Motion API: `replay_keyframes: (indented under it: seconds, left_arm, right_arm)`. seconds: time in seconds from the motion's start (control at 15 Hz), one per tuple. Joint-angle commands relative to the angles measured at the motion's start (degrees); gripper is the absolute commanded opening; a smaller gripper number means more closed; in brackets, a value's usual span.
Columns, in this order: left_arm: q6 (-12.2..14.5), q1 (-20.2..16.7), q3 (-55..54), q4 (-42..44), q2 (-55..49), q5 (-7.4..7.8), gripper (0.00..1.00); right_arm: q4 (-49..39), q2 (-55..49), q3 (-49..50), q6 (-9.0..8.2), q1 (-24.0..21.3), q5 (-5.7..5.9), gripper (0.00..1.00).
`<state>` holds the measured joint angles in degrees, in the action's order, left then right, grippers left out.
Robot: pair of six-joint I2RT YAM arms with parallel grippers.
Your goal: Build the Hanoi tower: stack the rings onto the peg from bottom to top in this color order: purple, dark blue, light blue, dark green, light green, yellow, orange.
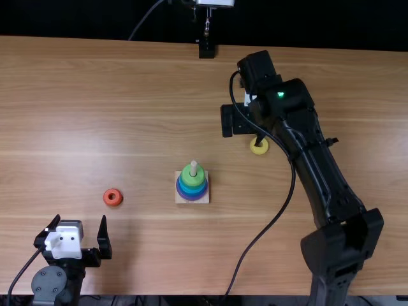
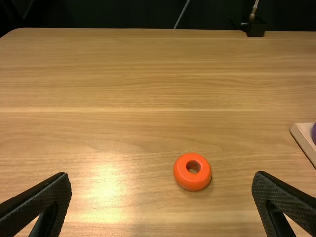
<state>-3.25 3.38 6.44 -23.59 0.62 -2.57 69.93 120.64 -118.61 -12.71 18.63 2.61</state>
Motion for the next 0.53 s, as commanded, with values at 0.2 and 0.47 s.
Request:
replay_keyframes:
  seconds: [0.2,0.47]
  left_arm:
    - [0.19,-0.04,-6.44,-4.57,-0.62,0.35,1.0]
    - [0.19,-0.04,-6.44,-4.57,-0.62,0.35,1.0]
  right_arm:
    - [0.27,6.71,1.36,-0.16,-3.34,0.66,1.0]
    - [-0.47,11.02,1.18,-0.05,-5.1,0.55,1.0]
